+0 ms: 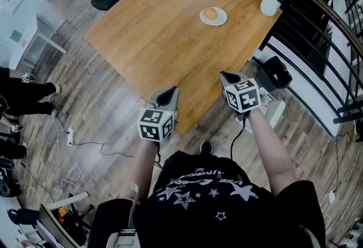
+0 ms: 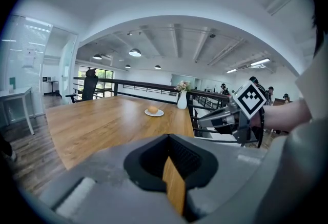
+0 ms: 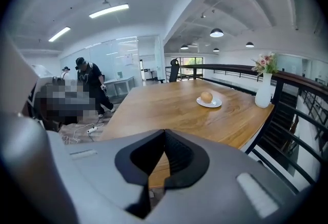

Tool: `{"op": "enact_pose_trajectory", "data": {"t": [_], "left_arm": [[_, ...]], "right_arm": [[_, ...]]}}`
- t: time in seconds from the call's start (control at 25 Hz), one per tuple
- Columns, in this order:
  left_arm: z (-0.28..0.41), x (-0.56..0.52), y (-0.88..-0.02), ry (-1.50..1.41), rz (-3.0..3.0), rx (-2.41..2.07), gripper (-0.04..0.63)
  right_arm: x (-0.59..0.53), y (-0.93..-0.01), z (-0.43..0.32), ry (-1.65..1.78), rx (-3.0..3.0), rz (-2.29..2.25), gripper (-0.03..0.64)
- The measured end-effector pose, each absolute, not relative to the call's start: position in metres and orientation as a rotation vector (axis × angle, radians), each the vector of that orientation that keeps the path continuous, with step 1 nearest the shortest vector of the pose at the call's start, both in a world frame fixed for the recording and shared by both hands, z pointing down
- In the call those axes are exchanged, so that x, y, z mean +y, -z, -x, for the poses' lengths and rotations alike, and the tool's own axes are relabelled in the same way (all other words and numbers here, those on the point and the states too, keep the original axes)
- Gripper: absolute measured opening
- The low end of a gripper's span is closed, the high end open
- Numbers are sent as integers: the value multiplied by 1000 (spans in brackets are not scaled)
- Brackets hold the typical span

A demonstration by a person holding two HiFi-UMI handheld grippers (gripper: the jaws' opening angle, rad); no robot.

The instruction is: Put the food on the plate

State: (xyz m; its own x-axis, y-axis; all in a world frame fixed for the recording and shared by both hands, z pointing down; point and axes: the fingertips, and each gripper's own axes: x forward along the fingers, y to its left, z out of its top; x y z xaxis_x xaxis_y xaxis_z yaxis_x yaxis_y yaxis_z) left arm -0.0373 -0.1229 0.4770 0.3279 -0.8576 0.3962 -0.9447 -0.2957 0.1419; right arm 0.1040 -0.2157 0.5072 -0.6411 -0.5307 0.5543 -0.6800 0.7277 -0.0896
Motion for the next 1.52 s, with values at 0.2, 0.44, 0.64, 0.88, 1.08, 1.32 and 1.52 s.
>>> {"op": "enact_pose_trajectory", "data": {"t": [0.2, 0.44, 0.64, 0.88, 1.08, 1.32, 1.52], "left_arm": [[49, -110, -477, -342, -2238, -1602, 2], [74, -76, -472, -344, -2234, -1611, 2], [98, -38, -474, -325, -2221, -1608, 2], [105, 6, -469, -309, -2249, -1589, 2], [110, 44, -463, -295, -2262, -1588, 2], [120, 86, -454, -279, -2279, -1591, 2], [125, 114, -446, -274, -2293, -1589, 2]], "right_arm": [[-216, -502, -99, -354, -2414, -1017, 2], [-183, -501, -72, -368, -2421, -997, 2], [-140, -499, -52, -385, -2427, -990, 2], [-89, -493, -51, -388, -2407, -1031, 2], [-52, -486, -50, -407, -2404, -1058, 2], [-5, -476, -42, -407, -2414, -1073, 2], [27, -471, -42, -421, -2412, -1097, 2]]}}
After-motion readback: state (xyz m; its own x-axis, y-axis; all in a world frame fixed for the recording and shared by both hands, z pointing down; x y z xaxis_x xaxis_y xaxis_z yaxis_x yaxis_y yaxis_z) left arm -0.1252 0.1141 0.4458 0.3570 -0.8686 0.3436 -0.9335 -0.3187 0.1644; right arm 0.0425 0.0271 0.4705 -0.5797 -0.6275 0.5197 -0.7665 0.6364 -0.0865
